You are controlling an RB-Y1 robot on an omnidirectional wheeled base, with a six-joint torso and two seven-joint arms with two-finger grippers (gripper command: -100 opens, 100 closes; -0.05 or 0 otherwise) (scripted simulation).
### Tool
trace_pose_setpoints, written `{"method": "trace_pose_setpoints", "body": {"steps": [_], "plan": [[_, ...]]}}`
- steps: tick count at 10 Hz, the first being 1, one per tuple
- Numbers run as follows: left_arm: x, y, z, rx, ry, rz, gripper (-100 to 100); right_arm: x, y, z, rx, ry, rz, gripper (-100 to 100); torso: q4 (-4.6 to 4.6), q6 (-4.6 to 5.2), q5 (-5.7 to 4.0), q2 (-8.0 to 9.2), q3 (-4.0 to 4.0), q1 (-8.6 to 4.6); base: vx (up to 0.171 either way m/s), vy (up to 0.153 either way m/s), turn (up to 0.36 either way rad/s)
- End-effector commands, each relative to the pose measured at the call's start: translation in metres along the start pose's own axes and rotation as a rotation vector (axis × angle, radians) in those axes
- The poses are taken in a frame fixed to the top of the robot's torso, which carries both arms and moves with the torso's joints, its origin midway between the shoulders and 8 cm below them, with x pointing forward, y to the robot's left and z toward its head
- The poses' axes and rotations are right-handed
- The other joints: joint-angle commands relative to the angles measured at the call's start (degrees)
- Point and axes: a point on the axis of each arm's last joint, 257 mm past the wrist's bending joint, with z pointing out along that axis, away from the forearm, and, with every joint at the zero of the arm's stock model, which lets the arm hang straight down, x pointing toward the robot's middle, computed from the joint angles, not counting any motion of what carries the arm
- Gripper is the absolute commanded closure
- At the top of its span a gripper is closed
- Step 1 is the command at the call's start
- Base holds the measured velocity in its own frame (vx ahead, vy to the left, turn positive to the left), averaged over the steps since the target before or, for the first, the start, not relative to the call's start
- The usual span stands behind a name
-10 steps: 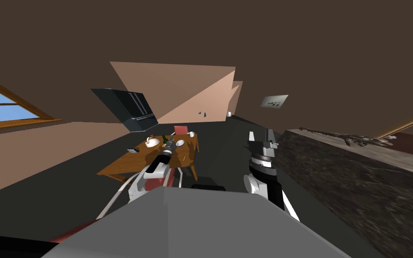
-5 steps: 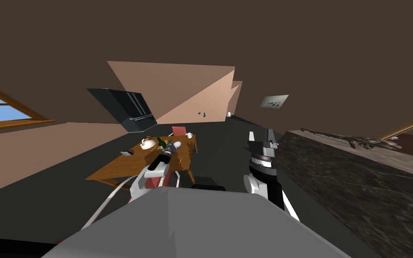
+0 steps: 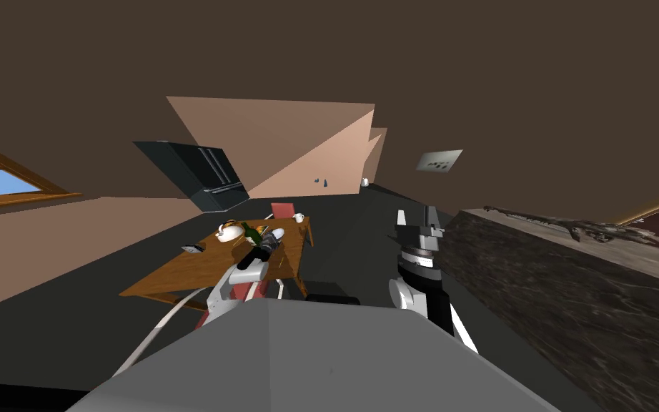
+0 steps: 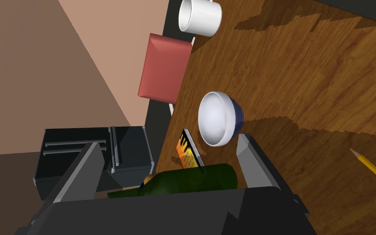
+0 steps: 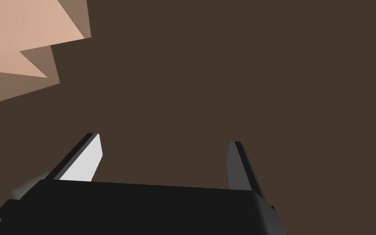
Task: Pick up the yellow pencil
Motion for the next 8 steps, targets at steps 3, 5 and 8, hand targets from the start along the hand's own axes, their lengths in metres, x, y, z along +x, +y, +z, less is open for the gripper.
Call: {"method": "trace_pose_setpoints", "body": {"steps": [3, 5, 8], "plan": [[-0.037, 0.036, 0.004, -0.121, -0.103, -0.082, -100, 0.0, 0.0, 0.0, 0.0, 0.0, 0.0, 0, -0.02, 0.0, 0.0, -0.12, -0.06, -0.06, 0.096, -0.041, 0.008], [-0.056, 0.057, 0.003, -0.189, -0.162, -0.125, -100, 0.0, 0.0, 0.0, 0.0, 0.0, 0.0, 0, -0.04, 0.0, 0.0, -0.16, -0.1, -0.06, 0.102, -0.046, 0.013], [-0.076, 0.079, -0.002, -0.257, -0.225, -0.169, -100, 0.0, 0.0, 0.0, 0.0, 0.0, 0.0, 0, -0.01, 0.0, 0.0, -0.03, -0.02, -0.01, 0.078, -0.031, 0.01]]}}
